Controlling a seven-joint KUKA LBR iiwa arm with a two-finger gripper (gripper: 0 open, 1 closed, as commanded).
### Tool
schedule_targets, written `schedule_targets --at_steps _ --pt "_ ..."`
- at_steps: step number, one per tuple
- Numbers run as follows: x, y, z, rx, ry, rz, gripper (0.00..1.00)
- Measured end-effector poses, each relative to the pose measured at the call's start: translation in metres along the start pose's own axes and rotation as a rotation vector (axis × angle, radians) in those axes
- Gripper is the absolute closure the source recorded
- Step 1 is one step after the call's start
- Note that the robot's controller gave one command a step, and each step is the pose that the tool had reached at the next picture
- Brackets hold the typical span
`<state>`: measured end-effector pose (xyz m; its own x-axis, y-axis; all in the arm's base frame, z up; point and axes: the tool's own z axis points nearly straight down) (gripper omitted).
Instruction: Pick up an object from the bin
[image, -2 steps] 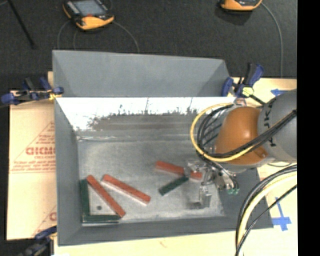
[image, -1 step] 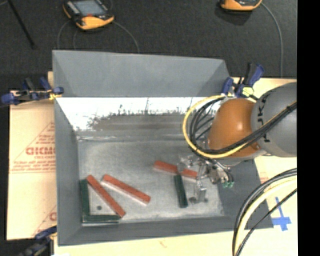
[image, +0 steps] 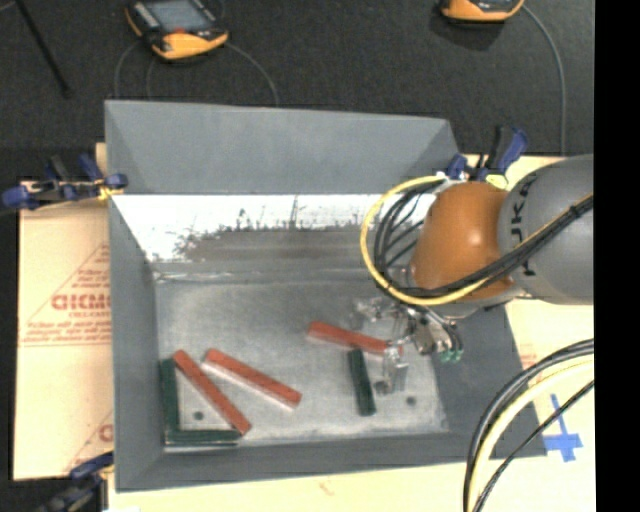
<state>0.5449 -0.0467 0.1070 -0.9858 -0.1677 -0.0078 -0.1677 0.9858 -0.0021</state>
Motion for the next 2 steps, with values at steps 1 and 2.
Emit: schedule_targets --at_steps 1,2 --pt "-0.009 -0.034 0.037 -0.001 -0.001 0.082 0.0" --pt "-0.04 0.003 0.036 -0.001 0.002 0.128 1.0"
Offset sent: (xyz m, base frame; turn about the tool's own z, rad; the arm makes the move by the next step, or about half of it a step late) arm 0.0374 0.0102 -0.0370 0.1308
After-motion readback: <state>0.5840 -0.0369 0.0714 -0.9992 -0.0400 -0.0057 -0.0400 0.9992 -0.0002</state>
